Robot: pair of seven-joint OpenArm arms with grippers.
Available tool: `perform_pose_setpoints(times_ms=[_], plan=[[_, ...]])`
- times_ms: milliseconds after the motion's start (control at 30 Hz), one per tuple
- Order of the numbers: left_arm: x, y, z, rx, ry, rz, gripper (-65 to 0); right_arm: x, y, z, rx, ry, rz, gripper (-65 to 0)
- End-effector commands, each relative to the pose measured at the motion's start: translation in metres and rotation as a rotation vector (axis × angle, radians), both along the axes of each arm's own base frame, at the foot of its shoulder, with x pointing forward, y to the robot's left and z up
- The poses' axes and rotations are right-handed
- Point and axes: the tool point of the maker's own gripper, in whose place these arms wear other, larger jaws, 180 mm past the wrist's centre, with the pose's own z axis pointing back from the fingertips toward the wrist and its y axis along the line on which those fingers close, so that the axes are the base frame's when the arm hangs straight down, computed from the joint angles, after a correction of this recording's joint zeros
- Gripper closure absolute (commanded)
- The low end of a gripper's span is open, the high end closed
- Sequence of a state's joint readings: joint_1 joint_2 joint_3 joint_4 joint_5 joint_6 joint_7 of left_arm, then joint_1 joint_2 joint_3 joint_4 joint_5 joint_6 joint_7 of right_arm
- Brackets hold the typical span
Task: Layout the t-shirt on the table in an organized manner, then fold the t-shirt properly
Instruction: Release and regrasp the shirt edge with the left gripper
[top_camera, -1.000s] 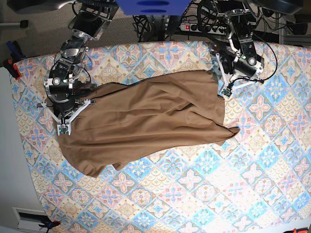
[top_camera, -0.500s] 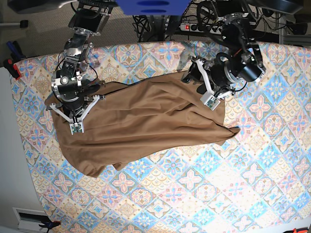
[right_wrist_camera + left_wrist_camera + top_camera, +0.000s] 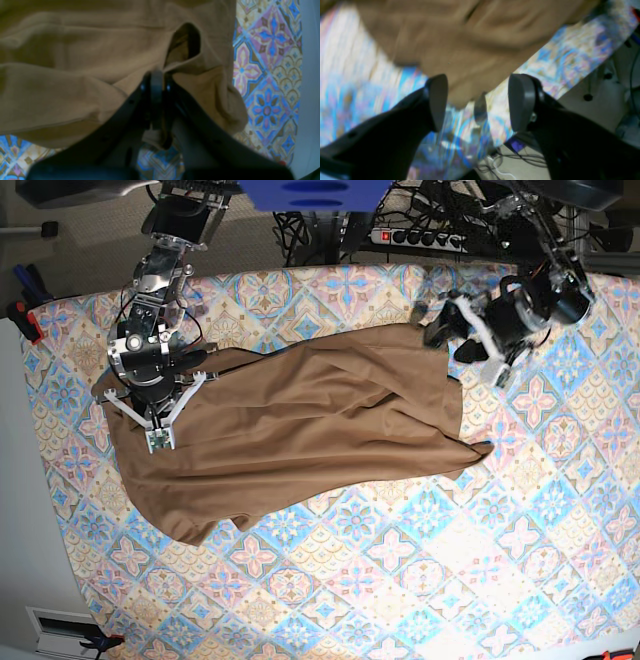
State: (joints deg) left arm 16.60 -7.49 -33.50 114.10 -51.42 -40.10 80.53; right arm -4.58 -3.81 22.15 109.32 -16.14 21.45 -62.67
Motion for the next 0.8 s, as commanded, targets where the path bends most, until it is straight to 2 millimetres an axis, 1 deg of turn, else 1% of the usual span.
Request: perform_pose_setpoints(times_ms=[0,67,133,200,267,300,333,400,467,500,600,700,767], plan=[[0.002,0.005,0.002,-0.023,-0.011,0.023,-30.1,0.010,0.000,0.014,-0.003,-0.056,0.004,0.0],[-0.003,0.018,-0.013,-0.041,0.044,0.074,-24.6,0.010,0.001,0.014,-0.003,-0.056,0.007,0.0],[-0.008,0.026,-0.027,-0.055,0.090,0.104,-20.1,0.010,0.002,0.014,-0.002,-0.056,0.010,0.0],[-0.010,0.030,-0.034,-0.027,0.116,0.110,-17.9,0.010,0.002,0.014,-0.002,-0.056,0.010,0.0],[-0.011,0.029,-0.037,0.001,0.130,0.102,-18.6,0.010,0.002,0.014,-0.002,-0.055,0.012,0.0],[-0.011,0.027,-0.039,0.009,0.135,0.095,-20.0,0.010,0.002,0.014,-0.002,-0.055,0.012,0.0],[-0.006,0.027,-0.037,0.010,0.124,0.092,-22.5,0.007,0.002,0.011,-0.002,-0.047,0.012,0.0],[-0.003,0.025,-0.036,0.007,0.118,0.087,-29.2,-0.004,0.002,0.001,-0.002,-0.013,0.012,0.0],[0.000,0.025,-0.034,0.008,0.111,0.087,-33.7,-0.011,0.002,-0.004,-0.002,0.005,0.012,0.0],[0.001,0.025,-0.033,0.008,0.108,0.087,-34.1,-0.013,0.002,-0.006,-0.002,0.010,0.012,0.0],[0.010,0.022,-0.031,0.006,0.092,0.076,-32.2,-0.013,0.002,-0.006,-0.002,0.010,0.012,0.0],[0.014,0.015,-0.038,0.023,0.112,0.045,-30.2,-0.013,0.002,-0.006,-0.002,0.010,0.012,0.0],[0.016,0.010,-0.043,0.024,0.123,0.036,-30.1,-0.013,0.002,-0.006,-0.002,0.010,0.012,0.0]])
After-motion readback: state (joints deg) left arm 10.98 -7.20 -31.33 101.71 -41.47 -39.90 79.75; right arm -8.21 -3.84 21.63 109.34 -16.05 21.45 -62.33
